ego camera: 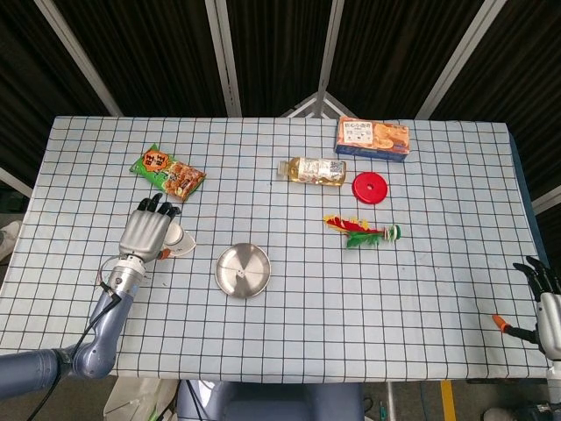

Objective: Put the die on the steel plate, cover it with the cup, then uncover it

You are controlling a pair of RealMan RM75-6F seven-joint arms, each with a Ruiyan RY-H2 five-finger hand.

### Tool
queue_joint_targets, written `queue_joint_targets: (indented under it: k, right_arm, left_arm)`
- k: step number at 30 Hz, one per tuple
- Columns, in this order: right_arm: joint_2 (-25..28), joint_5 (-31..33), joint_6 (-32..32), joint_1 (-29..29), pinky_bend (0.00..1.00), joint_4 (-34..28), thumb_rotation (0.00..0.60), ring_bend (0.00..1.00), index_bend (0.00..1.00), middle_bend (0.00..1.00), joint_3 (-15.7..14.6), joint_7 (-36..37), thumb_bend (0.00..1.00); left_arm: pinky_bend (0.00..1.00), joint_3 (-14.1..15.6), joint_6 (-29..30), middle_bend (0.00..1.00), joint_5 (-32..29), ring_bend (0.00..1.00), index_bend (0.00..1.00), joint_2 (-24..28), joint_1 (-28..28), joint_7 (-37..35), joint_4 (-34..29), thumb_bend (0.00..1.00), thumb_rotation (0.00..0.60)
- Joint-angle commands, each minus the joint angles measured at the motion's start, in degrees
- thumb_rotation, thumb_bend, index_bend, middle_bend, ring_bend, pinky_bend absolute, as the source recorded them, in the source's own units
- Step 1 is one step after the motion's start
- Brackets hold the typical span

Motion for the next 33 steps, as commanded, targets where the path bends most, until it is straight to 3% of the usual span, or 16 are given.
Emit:
queue_joint_targets:
  k: [1,11,20,24,33]
  right_arm:
    - [-0.1,0.1,-0.3,0.1,0.04,0.1,0.600,0.14,0.21,0.13,-0.1,-0.2,0.10]
    - [-0.4,0.4,-0.6,0.3,0.04,0.5,0.600,0.14,0.21,0.13,-0.1,-0.4,0.10]
    - [-0.7,0.5,-1.0,0.5,0.04,0.6,0.600,0.14,0.21,0.13,0.0,-0.6,0.10]
    - [-0.6,0.5,-0.9,0.4,0.04,0.4,0.600,0.14,0.21,0.13,0.0,-0.3,0.10]
    - [-0.6,0.7,-1.1,0.5,0.04,0.2,0.600,0.14,0.21,0.13,0.0,-0.6,0.10]
  left_arm:
    - [0.13,0.1,-0.2,0.26,-0.1,0.08,0.29,-0.3,-0.1,-0.1,0.5,0.31,0.600]
    - [0.13,0.2,-1.1,0.28,-0.5,0.08,0.32,-1.5,-0.5,-1.1,2.7,0.40,0.600]
    - [0.13,0.8,-1.6,0.28,-0.1,0.08,0.33,-1.8,-0.5,-1.5,3.7,0.42,0.600]
    - [0.13,1.2,-2.1,0.28,-0.1,0.08,0.33,-1.7,-0.3,-1.9,3.7,0.48,0.600]
    - [0.13,1.8,-1.9,0.21,1.1,0.07,0.32,-1.6,0.0,-2.7,4.0,0.49,0.600]
